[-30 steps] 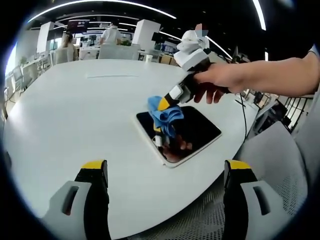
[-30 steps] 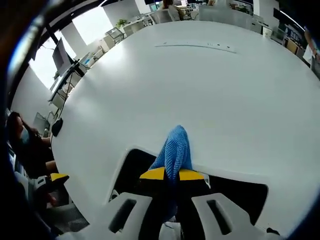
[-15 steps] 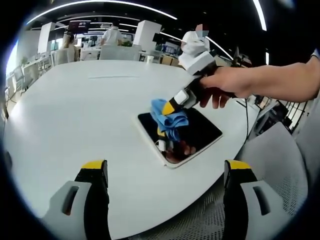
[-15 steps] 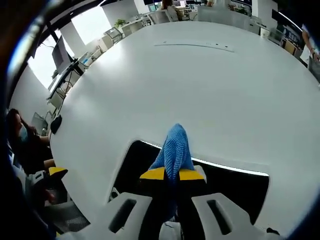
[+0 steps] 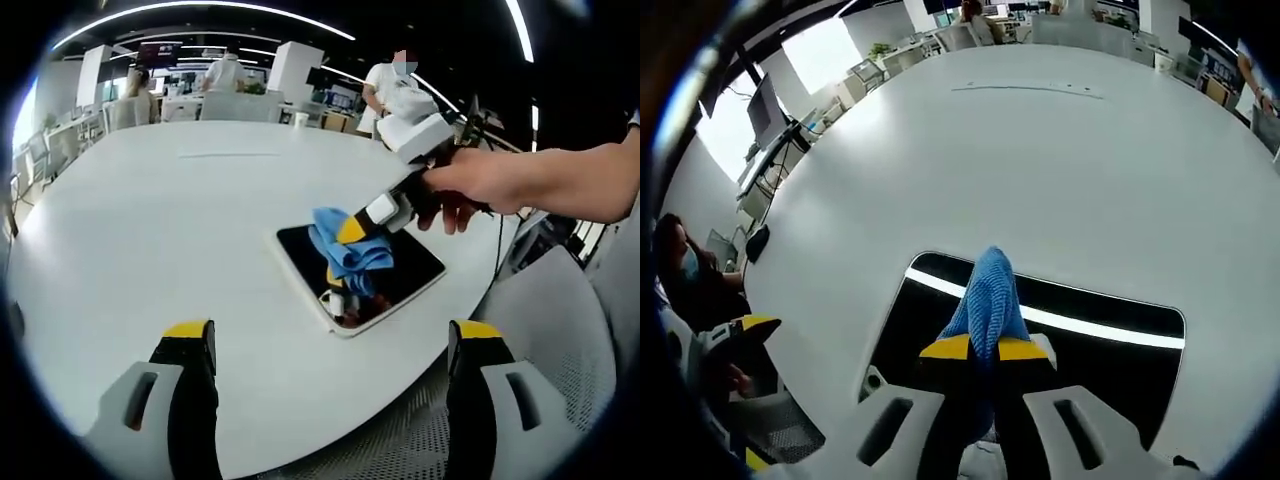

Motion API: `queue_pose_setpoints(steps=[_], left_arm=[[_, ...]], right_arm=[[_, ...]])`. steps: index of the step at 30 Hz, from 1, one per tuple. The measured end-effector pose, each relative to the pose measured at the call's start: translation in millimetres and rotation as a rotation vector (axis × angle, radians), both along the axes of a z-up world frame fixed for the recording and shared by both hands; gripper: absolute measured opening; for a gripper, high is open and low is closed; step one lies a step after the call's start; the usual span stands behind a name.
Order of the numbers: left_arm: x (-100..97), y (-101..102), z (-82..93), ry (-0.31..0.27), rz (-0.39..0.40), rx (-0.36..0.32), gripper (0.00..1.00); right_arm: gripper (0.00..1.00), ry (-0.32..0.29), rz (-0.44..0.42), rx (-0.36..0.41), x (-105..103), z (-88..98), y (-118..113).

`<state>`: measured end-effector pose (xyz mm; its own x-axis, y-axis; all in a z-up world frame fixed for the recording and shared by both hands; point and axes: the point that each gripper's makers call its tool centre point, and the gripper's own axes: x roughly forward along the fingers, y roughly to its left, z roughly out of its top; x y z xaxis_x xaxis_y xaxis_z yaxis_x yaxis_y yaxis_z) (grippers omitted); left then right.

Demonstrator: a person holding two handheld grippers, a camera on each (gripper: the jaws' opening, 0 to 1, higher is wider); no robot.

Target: Wipe the mirror surface with the cleaning cloth until all visible marks leave the cleaned area.

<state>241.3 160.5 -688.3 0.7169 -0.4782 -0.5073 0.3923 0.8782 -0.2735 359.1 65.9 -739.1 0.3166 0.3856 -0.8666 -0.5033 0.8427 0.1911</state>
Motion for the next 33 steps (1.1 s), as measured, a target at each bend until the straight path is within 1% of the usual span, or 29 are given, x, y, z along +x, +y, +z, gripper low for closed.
queue_pose_setpoints(steps=[14, 24, 28, 30, 32, 33], left_arm=[[0.2, 0.3, 0.0, -0.001, 0.001, 0.0, 0.95], [-3.4, -2.1, -0.3, 0.016, -0.002, 0.002, 0.95], [-2.7, -2.2, 2.5, 0.007, 0.004, -0.002, 0.95], [-2.3, -1.1, 2.6, 0.003, 0.005, 0.009, 0.95], [-3.1, -1.3, 1.4, 0.011, 0.001, 0.006, 0.95], [-4.2, -3.9, 0.9, 0.014, -0.013, 0.007, 0.95]], right_arm=[[0.02, 0.006, 0.0, 0.015, -27.1, 0.3, -5.1], [0.02, 0.014, -0.004, 0.024, -36.9, 0.9, -5.5], [0.02, 0.018, 0.003, 0.022, -41.7, 0.1, -6.5], [0.02, 0.018, -0.009, 0.033, -43.3, 0.6, -7.2], [0.02, 0.024, -0.024, 0.037, -45.9, 0.6, -7.8], [0.02, 0.023, -0.027, 0.036, -48.1, 0.8, -7.2]])
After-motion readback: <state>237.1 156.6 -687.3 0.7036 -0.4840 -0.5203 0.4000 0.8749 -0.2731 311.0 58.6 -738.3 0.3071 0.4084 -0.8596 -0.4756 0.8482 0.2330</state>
